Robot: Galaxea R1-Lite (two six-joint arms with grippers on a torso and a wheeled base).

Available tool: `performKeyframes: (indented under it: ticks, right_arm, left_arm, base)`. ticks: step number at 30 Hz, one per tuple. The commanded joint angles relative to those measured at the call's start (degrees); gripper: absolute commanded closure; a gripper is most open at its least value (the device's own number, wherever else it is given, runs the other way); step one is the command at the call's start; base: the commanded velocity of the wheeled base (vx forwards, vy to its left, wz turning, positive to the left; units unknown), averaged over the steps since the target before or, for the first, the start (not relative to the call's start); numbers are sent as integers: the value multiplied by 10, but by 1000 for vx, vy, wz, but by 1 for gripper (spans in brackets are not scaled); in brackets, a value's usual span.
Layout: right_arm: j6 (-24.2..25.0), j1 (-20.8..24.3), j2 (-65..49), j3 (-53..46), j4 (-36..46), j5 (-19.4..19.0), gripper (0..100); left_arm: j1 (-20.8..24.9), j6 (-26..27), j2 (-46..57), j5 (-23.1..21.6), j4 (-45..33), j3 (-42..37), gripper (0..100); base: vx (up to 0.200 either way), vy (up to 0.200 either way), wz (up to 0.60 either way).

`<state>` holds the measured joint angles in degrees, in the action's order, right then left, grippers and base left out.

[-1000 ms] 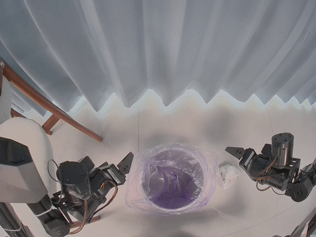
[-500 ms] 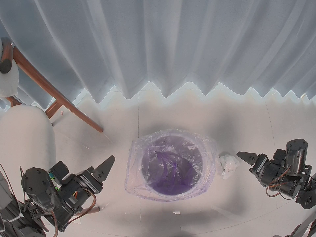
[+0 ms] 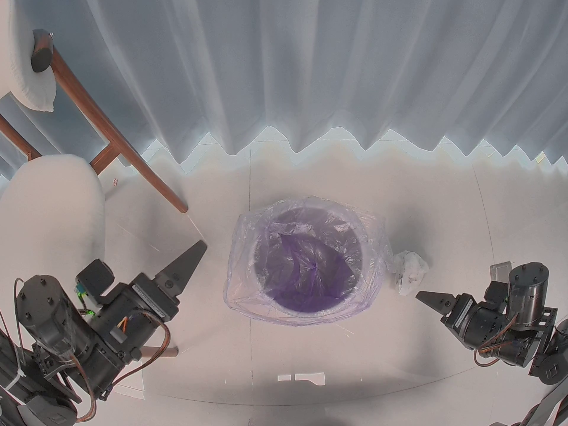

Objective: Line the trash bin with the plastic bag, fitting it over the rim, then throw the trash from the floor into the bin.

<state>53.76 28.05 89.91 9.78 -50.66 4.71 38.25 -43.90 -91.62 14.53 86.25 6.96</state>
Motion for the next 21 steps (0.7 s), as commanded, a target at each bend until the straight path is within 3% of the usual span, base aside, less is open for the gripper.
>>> performKeyframes:
  ticks: [1,6,8,11,13,21]
  right_arm:
    - [1,41,45,8,-2,0,0]
    - [5,50,85,9,-44,0,0]
    - [6,49,111,6,-85,3,0]
    - [6,49,128,1,-121,5,0]
    - [9,49,162,-11,-178,6,0]
    - [4,47,245,-13,-291,13,0]
  left_arm:
    - [24,1,-40,-19,-27,80,0]
    - [64,-10,-94,-21,-39,102,0]
    - [67,-38,-116,-21,-31,104,0]
    - [67,-73,-124,-20,-21,103,0]
    - [66,-117,-125,-20,-21,98,0]
    - [111,-120,-129,-17,-19,60,0]
  base:
    - [0,0,0]
    - [0,0,0]
    - [0,0,0]
    - [0,-200,0]
    - [-200,-200,0]
    - [-200,-200,0]
